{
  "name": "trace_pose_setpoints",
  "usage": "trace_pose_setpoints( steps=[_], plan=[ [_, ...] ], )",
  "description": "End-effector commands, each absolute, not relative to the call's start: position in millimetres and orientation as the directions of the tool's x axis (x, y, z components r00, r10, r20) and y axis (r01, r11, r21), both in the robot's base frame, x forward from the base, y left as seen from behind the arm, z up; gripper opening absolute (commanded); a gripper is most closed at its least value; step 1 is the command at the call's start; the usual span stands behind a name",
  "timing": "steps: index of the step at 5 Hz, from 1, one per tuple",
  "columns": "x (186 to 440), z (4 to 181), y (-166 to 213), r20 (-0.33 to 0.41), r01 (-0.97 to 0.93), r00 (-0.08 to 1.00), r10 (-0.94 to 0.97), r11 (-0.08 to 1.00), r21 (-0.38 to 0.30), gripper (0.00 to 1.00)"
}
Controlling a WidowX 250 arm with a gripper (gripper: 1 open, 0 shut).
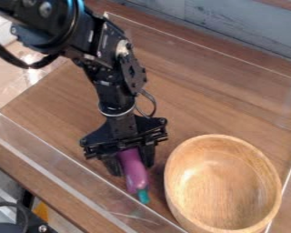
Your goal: Put the purple eggplant in the brown bowl
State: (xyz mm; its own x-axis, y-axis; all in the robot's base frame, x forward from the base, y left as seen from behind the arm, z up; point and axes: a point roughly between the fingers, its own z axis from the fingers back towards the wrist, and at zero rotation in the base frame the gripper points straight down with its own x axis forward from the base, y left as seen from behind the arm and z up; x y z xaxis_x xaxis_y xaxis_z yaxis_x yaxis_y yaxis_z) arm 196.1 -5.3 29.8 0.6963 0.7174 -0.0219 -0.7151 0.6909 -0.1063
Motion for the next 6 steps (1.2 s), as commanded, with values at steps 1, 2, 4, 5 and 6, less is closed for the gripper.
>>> trace_pose_setpoints(
  steps=[1, 2, 4, 5, 6],
  plan=[
    [200.1, 39.0, -6.6, 0.012, -0.698, 0.710, 0.704, 0.706, -0.122, 0.00],
    [198.8, 40.8, -6.9, 0.017, -0.691, 0.717, 0.697, 0.714, -0.114, 0.00],
    [196.5, 45.4, -7.5, 0.027, -0.677, 0.730, 0.683, 0.729, -0.099, 0.00],
    [195.3, 47.6, -7.9, 0.033, -0.671, 0.737, 0.675, 0.736, -0.091, 0.00],
    [194.1, 50.1, -8.3, 0.038, -0.664, 0.743, 0.668, 0.743, -0.084, 0.00]
  ],
)
